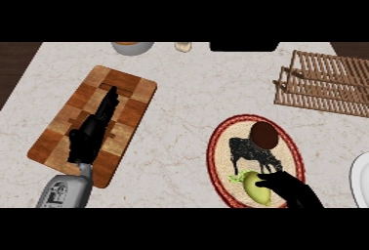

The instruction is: Pick the lemon from the placemat and place it in the tiered shelf

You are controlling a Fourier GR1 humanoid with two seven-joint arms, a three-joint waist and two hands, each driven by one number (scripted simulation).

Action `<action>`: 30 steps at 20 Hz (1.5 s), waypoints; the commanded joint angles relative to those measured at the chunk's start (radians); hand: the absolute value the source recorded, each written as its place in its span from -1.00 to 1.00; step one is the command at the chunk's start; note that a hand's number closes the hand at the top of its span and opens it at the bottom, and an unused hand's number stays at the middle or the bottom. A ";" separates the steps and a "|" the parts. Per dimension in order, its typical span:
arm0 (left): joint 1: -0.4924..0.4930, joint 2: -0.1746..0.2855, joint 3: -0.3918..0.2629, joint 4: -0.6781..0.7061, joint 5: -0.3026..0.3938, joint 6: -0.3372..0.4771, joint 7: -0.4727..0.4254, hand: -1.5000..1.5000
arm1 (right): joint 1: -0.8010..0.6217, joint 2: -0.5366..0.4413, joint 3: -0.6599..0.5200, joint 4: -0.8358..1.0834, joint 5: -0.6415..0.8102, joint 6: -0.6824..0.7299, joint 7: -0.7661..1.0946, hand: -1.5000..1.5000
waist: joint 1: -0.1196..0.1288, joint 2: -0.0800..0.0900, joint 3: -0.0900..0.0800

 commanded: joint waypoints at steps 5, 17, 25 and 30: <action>-0.003 0.003 0.001 -0.063 -0.011 -0.018 0.058 0.00 | -0.029 0.045 -0.003 0.118 0.014 -0.157 -0.084 1.00 | 0.005 0.004 0.013; -0.014 -0.008 0.004 -0.002 -0.007 -0.022 0.027 0.00 | -0.168 0.123 0.033 -0.146 0.215 0.299 0.899 1.00 | 0.015 0.005 0.010; -0.023 -0.028 -0.003 -0.039 -0.020 0.004 0.072 0.00 | -0.214 0.124 0.179 -0.492 -0.045 0.175 1.157 1.00 | -0.003 0.000 0.012; -0.026 -0.021 0.021 0.061 -0.033 0.005 -0.037 0.00 | -0.304 0.125 0.118 -0.647 0.004 0.226 1.258 1.00 | -0.004 0.005 0.012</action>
